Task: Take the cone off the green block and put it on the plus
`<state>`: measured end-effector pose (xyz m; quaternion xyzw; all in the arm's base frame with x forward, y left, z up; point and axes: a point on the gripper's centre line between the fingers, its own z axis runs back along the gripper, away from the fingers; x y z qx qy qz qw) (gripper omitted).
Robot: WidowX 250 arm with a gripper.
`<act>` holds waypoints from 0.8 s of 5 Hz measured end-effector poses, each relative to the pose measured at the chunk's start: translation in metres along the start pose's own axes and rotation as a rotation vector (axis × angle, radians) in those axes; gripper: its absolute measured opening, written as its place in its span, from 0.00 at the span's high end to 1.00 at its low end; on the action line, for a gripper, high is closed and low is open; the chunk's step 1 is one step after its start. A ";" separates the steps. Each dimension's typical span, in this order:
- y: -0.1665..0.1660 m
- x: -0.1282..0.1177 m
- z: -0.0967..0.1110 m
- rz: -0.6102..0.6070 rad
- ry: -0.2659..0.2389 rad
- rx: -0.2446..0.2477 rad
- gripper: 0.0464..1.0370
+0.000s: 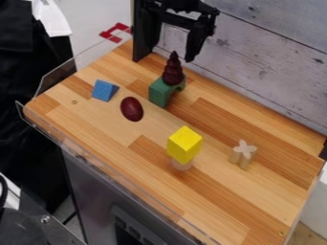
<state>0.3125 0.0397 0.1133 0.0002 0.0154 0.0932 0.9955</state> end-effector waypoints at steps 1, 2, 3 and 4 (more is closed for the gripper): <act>-0.001 -0.003 -0.011 -0.001 0.038 -0.001 0.04; -0.001 0.006 -0.012 -0.011 0.059 -0.023 0.04; 0.009 0.018 -0.011 0.021 0.061 -0.044 0.04; 0.017 0.026 -0.011 0.045 0.051 -0.061 0.04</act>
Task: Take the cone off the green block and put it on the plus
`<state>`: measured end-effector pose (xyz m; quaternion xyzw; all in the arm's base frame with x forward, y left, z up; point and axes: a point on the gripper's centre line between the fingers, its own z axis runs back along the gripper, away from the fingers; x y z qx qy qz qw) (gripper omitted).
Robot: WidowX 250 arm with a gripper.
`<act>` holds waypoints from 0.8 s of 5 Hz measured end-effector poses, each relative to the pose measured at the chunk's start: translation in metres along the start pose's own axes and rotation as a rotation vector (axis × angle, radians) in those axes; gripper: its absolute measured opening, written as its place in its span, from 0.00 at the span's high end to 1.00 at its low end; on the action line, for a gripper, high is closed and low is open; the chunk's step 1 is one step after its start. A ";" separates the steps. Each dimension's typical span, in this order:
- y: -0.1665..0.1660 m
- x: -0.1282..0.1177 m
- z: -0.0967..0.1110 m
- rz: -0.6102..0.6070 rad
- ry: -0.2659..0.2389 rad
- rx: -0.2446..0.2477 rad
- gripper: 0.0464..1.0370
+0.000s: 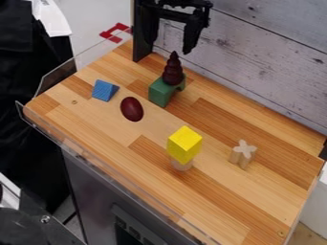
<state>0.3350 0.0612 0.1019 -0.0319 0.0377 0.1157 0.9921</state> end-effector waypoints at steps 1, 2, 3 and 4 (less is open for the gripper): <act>0.004 0.005 0.000 -0.004 0.013 -0.001 0.04; 0.003 0.005 -0.009 -0.027 0.050 -0.001 0.04; -0.002 0.003 -0.018 -0.050 0.086 0.000 0.04; -0.004 0.005 -0.021 -0.059 0.093 -0.006 0.04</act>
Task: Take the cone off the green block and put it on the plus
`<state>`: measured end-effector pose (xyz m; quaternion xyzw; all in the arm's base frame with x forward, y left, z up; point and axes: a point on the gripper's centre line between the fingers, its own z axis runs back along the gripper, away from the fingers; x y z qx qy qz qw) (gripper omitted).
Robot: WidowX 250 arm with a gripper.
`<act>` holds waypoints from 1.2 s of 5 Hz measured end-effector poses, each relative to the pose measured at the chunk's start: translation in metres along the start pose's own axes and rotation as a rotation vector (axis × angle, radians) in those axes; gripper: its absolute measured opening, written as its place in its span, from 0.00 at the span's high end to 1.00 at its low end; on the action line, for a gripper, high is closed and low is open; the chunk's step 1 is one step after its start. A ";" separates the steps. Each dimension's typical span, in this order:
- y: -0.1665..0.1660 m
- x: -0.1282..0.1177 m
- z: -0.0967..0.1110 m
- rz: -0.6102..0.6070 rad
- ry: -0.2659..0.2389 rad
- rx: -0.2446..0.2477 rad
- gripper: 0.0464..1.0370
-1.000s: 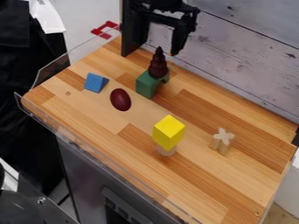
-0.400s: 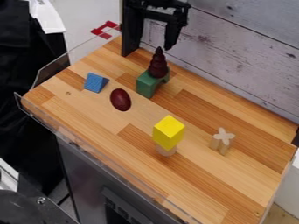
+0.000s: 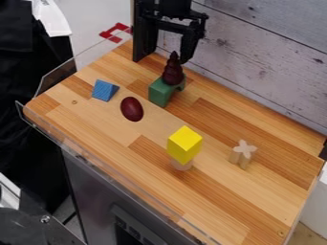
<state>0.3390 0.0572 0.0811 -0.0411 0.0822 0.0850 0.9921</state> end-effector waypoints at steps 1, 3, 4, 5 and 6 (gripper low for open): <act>-0.001 0.004 -0.014 0.004 0.034 -0.020 0.04; 0.001 0.014 -0.028 0.027 0.065 -0.041 0.37; 0.002 0.017 -0.025 0.030 0.052 -0.046 0.59; 0.002 0.015 -0.024 0.032 0.063 -0.046 0.59; -0.003 0.011 -0.023 0.026 0.084 -0.038 0.59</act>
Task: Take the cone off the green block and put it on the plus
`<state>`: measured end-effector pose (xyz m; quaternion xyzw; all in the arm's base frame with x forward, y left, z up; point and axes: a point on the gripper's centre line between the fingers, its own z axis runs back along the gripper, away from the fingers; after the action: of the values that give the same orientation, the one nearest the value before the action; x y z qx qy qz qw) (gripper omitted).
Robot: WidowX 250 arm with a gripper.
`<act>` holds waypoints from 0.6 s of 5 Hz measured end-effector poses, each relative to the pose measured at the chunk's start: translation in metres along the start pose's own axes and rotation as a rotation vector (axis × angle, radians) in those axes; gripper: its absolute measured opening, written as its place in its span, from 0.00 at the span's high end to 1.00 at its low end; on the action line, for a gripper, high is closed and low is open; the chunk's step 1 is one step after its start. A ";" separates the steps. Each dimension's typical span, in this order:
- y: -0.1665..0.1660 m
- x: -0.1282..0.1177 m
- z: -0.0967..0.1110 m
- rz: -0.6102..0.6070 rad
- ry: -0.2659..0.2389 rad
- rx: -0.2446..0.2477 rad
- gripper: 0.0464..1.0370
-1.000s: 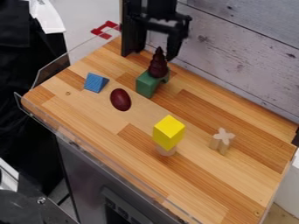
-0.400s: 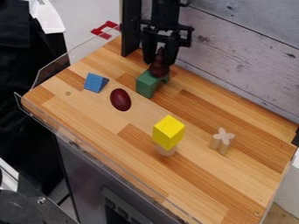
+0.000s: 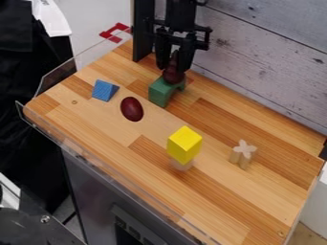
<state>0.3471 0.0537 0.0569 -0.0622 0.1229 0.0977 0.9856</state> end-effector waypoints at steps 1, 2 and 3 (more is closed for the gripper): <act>-0.018 -0.016 0.029 0.005 -0.019 0.060 0.59; -0.051 -0.037 0.038 -0.051 -0.022 0.059 0.59; -0.075 -0.056 0.029 -0.101 0.004 0.042 0.59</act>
<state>0.3155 -0.0249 0.1060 -0.0478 0.1237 0.0452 0.9901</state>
